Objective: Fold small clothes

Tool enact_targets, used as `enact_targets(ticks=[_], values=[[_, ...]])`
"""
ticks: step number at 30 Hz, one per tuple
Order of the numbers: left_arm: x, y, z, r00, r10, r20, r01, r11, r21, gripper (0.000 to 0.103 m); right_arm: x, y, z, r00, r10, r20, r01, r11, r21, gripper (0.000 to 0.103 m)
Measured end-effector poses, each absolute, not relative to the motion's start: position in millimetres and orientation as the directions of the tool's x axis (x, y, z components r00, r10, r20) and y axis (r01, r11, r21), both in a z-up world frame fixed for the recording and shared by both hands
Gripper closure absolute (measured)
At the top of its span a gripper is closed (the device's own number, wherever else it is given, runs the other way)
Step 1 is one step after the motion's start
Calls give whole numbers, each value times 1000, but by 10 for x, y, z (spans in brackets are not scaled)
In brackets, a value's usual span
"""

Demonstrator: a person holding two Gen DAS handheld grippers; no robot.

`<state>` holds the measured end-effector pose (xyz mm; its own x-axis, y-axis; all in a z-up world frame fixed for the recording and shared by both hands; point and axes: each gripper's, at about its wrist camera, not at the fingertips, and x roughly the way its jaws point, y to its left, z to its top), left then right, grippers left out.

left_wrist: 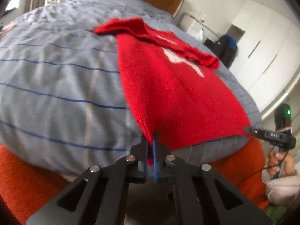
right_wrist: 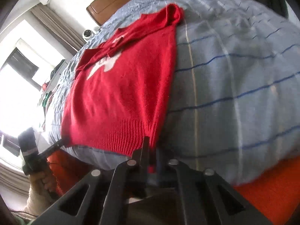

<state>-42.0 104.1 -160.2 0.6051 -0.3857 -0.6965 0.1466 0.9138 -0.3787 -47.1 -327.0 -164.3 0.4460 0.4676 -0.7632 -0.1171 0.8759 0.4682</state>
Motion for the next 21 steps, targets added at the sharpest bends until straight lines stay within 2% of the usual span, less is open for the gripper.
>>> enact_targets(ticks=[5, 8, 12, 13, 14, 15, 16, 17, 19, 21], values=[[-225, 957, -1937, 565, -301, -768, 89, 948, -306, 102, -437, -3195, -1871, 436, 409, -802, -75, 904, 420, 99], [-117, 835, -1959, 579, -250, -776, 86, 965, -247, 101, -355, -3234, -2075, 429, 404, -808, -47, 903, 426, 100], [-159, 869, -1947, 573, -255, -779, 85, 964, -253, 96, -308, -3205, -2054, 425, 397, -814, -92, 913, 398, 99], [-185, 867, -1929, 565, -259, -783, 87, 963, -256, 86, -309, -3210, -2047, 414, 410, -813, -103, 908, 406, 93], [-252, 886, -1876, 544, -257, -799, 86, 964, -251, 78, -328, -3227, -2027, 392, 418, -819, -112, 906, 409, 83], [-322, 914, -1813, 536, -243, -809, 81, 968, -237, 65, -357, -3240, -2000, 371, 417, -830, -123, 908, 401, 76], [-403, 949, -1712, 540, -220, -812, 73, 974, -215, 62, -404, -3270, -1925, 359, 399, -844, -134, 917, 376, 68], [-475, 989, -1566, 559, -199, -805, 74, 979, -191, 61, -458, -3295, -1786, 378, 349, -858, -155, 937, 313, 67], [-501, 1057, -1244, 608, -179, -773, 94, 984, -154, 41, -538, -3327, -1396, 467, 239, -851, -223, 964, 148, 66], [-339, 1048, -853, 675, -193, -712, 127, 981, -145, 29, -460, -3250, -991, 549, 196, -813, -297, 954, 29, 63]])
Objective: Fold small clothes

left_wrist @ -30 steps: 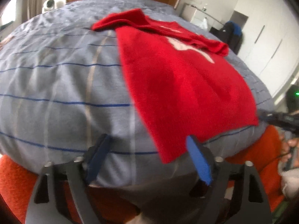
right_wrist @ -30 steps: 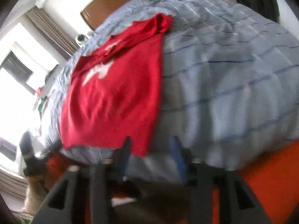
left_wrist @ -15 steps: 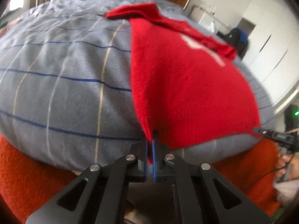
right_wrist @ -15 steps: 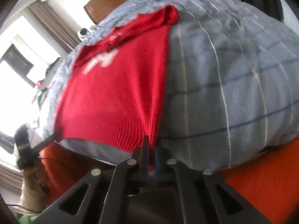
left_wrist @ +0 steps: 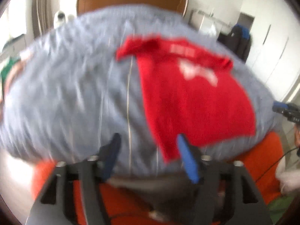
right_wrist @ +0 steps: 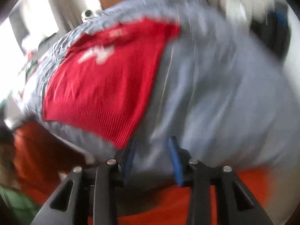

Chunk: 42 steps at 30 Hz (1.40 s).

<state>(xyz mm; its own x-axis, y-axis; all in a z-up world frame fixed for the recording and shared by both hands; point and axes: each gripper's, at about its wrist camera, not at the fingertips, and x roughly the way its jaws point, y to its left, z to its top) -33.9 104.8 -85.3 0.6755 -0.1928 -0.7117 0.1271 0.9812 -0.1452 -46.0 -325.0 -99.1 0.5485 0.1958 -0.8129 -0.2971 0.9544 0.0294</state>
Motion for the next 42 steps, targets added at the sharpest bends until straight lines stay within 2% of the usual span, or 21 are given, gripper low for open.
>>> enact_targets(ticks=[2, 3, 4, 6, 9, 12, 13, 14, 15, 16, 17, 19, 22, 25, 30, 35, 42], values=[[-148, 956, -632, 728, -229, -646, 172, 973, -151, 21, -229, -3004, -639, 592, 266, -761, -421, 907, -11, 44], [-49, 889, -577, 748, -244, -618, 193, 970, -150, 13, -108, -2857, -545, 601, 301, -740, -474, 880, -27, 39], [81, 789, -570, 770, -258, -583, 209, 966, -151, 10, 82, -2617, -482, 602, 352, -716, -548, 835, -50, 32], [250, 690, -677, 792, -263, -551, 204, 965, -167, 10, 434, -2217, -529, 588, 400, -703, -618, 783, -71, 32], [412, 589, -1083, 779, -279, -561, 200, 959, -200, 11, 966, -1715, -821, 533, 427, -730, -667, 743, -52, 32], [383, 566, -1478, 784, -268, -561, 192, 962, -192, 12, 1450, -1320, -1300, 484, 346, -804, -687, 719, -104, 33], [365, 571, -1566, 777, -265, -572, 186, 963, -193, 13, 1620, -1274, -1501, 458, 307, -834, -680, 726, -106, 37], [324, 596, -1624, 766, -266, -585, 186, 963, -194, 13, 1691, -1348, -1577, 440, 308, -844, -661, 747, -72, 56], [287, 590, -1604, 769, -269, -580, 195, 963, -187, 13, 1746, -1471, -1569, 436, 332, -837, -626, 779, -17, 65], [263, 585, -1567, 778, -275, -565, 210, 961, -177, 12, 1796, -1617, -1508, 444, 351, -824, -581, 813, 33, 91], [242, 583, -1527, 790, -283, -544, 226, 959, -170, 12, 1805, -1825, -1405, 457, 381, -804, -544, 835, 86, 94], [284, 586, -1533, 789, -287, -543, 223, 958, -182, 12, 1770, -2271, -1185, 546, 336, -767, -455, 888, 66, 95], [354, 573, -1562, 772, -296, -562, 204, 954, -221, 12, 1825, -3426, -896, 639, 269, -720, -217, 962, 167, 95], [348, 520, -1545, 778, -299, -553, 217, 953, -210, 12, 1745, -4358, -724, 718, 143, -681, -19, 982, 185, 96], [351, 456, -1593, 781, -267, -565, 210, 964, -164, 12, 1492, -5634, -720, 742, -23, -670, 272, 924, 269, 96], [348, 436, -1617, 783, -253, -569, 203, 967, -151, 12, 1242, -6091, -1004, 702, -74, -708, 403, 862, 308, 97], [339, 367, -1655, 785, -213, -581, 202, 976, -85, 11, 1135, -6272, -1598, 631, -11, -776, 466, 805, 368, 98]])
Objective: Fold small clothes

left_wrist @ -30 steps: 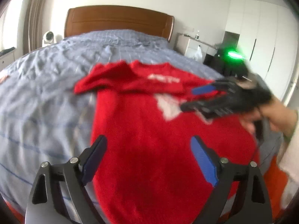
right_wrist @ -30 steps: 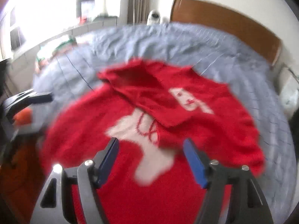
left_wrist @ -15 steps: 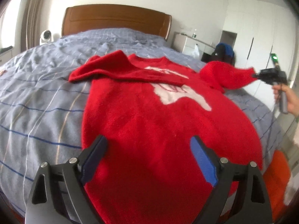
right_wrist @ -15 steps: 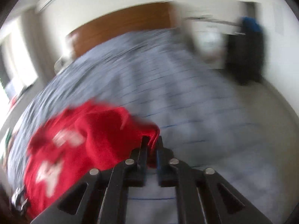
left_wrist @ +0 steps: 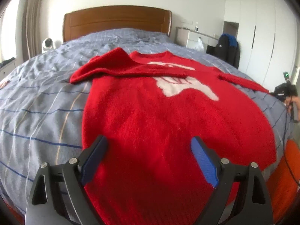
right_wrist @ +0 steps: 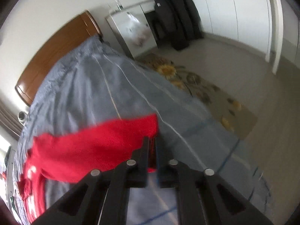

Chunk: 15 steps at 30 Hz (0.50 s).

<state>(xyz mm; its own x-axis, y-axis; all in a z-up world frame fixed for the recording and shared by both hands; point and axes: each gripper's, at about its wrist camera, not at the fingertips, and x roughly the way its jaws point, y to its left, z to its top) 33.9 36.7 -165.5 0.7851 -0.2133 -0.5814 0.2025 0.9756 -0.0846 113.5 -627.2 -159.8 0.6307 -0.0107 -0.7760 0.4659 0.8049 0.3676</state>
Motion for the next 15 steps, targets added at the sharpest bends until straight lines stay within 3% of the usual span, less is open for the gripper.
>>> enact_targets(ticks=[4, 7, 10, 13, 15], values=[[338, 351, -1666, 787, -201, -584, 203, 977, -63, 10, 1048, -6402, -1503, 629, 28, -777, 454, 798, 397, 99], [342, 335, -1672, 788, -200, -583, 202, 977, -62, 9, 941, -6413, -1254, 666, -5, -746, 449, 800, 397, 89], [351, 320, -1681, 790, -195, -582, 199, 978, -57, 9, 1026, -6299, -1111, 738, 142, -660, 308, 799, 516, 89], [327, 322, -1673, 787, -193, -586, 200, 978, -54, 9, 1206, -6257, -1329, 733, 250, -632, 256, 760, 598, 87], [300, 347, -1641, 778, -193, -598, 195, 979, -62, 9, 1260, -6365, -1712, 704, 265, -659, 314, 716, 624, 87]])
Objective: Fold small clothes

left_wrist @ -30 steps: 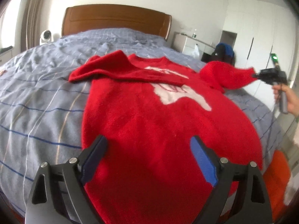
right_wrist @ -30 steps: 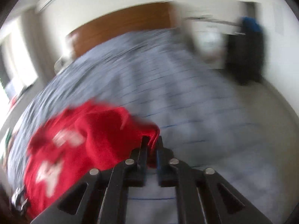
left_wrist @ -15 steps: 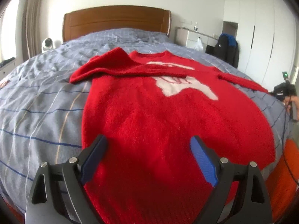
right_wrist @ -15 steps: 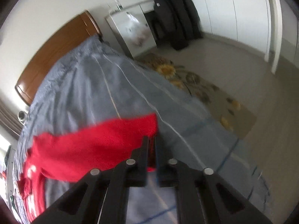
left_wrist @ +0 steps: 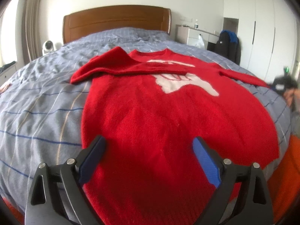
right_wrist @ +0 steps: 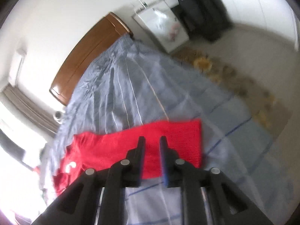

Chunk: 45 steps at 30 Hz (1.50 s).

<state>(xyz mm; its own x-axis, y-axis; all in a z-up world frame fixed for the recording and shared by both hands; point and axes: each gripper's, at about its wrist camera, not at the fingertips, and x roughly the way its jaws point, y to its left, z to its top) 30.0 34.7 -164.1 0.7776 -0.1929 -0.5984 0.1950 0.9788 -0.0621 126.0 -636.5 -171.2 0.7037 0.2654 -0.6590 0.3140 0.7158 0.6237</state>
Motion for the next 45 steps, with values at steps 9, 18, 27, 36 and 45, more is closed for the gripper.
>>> enact_targets(ticks=[9, 18, 27, 36, 45], values=[[547, 465, -918, 756, -275, -594, 295, 953, -67, 9, 1040, -6437, -2065, 816, 213, -538, 266, 688, 676, 103], [1608, -482, -931, 598, -261, -757, 657, 701, 277, 12, 974, -6327, -2031, 829, 167, -534, 267, 721, 639, 103], [2561, -516, -1391, 510, -275, -815, 544, 837, 58, 97, 972, -6350, -2022, 831, 166, -531, 265, 721, 640, 103], [2303, 1760, -534, 764, -33, -645, -26, 996, -82, 98, 968, -6355, -2027, 834, 161, -528, 262, 726, 636, 103], [1571, 3620, -1116, 603, 340, -722, -509, 861, -19, 99, 991, -6319, -2004, 827, 142, -544, 273, 744, 610, 103]])
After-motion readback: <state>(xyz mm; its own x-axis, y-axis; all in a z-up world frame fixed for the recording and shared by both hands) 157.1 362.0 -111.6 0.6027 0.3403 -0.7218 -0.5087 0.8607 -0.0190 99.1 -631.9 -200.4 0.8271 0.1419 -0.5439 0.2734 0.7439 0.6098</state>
